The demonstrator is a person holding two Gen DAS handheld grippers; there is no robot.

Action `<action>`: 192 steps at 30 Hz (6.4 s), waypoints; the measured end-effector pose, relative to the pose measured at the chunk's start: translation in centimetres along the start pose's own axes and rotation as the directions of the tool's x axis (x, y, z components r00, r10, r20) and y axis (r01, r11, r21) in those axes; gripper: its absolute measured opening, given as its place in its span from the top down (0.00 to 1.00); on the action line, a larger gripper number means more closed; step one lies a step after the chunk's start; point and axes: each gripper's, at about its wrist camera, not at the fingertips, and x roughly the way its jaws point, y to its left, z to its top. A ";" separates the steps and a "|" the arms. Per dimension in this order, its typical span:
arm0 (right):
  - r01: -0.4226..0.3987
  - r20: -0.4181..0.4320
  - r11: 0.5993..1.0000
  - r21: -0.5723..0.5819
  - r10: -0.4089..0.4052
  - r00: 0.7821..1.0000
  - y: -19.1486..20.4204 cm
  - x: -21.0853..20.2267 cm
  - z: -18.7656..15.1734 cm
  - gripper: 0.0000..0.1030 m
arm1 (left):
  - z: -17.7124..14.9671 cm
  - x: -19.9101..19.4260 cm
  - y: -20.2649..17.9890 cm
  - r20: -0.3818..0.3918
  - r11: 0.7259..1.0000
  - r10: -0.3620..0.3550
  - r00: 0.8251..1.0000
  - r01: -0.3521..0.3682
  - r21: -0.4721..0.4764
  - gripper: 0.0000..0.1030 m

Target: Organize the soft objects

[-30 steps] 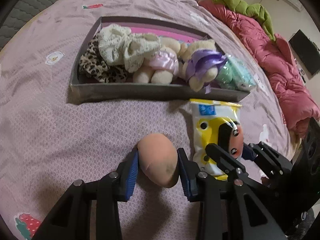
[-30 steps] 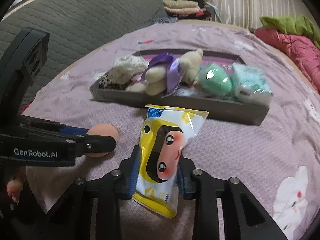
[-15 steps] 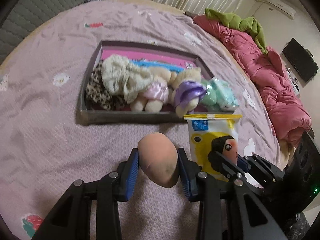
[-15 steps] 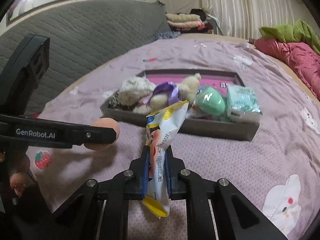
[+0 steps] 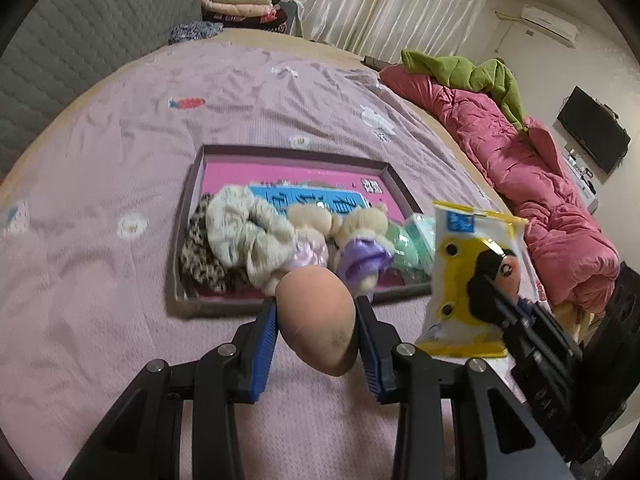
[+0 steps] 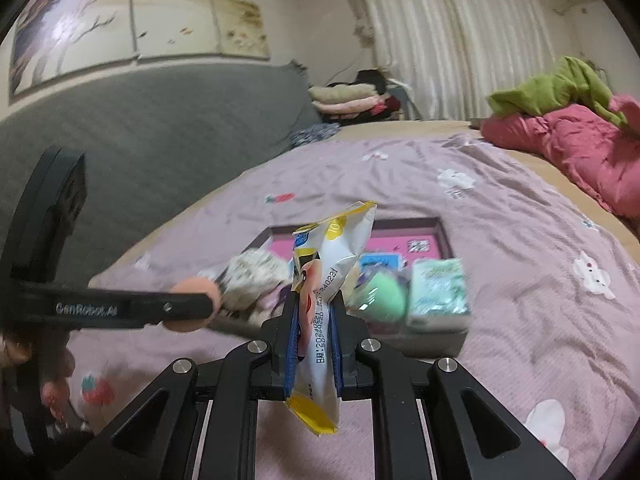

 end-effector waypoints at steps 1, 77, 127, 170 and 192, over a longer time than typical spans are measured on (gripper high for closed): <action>0.003 0.005 1.000 0.007 -0.003 1.000 -0.3 0.1 0.3 0.87 | 0.2 0.0 0.0 0.006 1.000 0.005 1.000 -0.005 0.005 0.63; 0.288 -0.036 0.956 -0.050 -0.290 0.956 -6.2 8.5 0.7 0.69 | 2.7 8.5 0.8 -0.061 0.986 0.153 0.986 -0.149 0.068 0.61; 0.289 0.034 0.956 -0.046 -0.288 0.957 -1.7 2.6 -0.9 0.25 | 1.1 3.9 -0.6 0.056 0.962 0.251 0.966 -0.256 0.095 0.34; 0.260 -0.155 0.965 -0.026 -0.261 0.953 2.5 -3.5 -5.4 0.25 | -7.9 -2.9 -2.2 0.072 0.965 0.261 0.963 -0.263 0.012 0.34; 0.260 -0.177 0.962 -0.078 -0.270 0.946 3.3 -3.6 -6.6 0.25 | -9.6 -2.5 -2.8 0.076 0.953 0.296 0.952 -0.300 0.036 0.34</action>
